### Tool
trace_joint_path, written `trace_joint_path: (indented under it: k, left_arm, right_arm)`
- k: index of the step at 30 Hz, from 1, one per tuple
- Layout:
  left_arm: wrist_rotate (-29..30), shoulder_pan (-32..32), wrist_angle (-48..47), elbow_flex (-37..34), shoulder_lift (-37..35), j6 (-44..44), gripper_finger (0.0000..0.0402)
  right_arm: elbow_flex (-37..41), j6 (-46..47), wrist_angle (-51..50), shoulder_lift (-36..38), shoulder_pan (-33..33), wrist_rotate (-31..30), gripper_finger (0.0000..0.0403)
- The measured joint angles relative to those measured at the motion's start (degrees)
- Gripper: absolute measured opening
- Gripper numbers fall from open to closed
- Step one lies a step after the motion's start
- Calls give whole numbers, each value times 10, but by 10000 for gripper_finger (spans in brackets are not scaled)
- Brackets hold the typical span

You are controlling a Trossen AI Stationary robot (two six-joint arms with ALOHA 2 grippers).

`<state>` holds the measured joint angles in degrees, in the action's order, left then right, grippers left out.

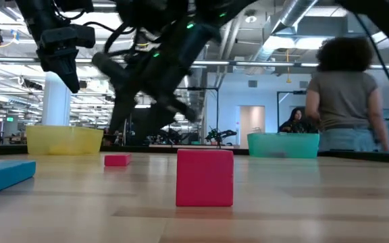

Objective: Sort & place blocks by color
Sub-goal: Put the top red block into the blue bin

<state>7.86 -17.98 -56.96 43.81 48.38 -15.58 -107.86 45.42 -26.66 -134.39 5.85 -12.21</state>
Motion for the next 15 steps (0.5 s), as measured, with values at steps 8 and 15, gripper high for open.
trace_joint_path:
  k: [8, 15]
  left_arm:
    - [5, 0, -20, 0, 0, -36, 135]
    - [5, 0, -29, 0, 0, -57, 135]
  right_arm:
    - [-122, 24, -152, -81, 2, -1, 239]
    - [-120, -24, -330, -48, 14, -23, 239]
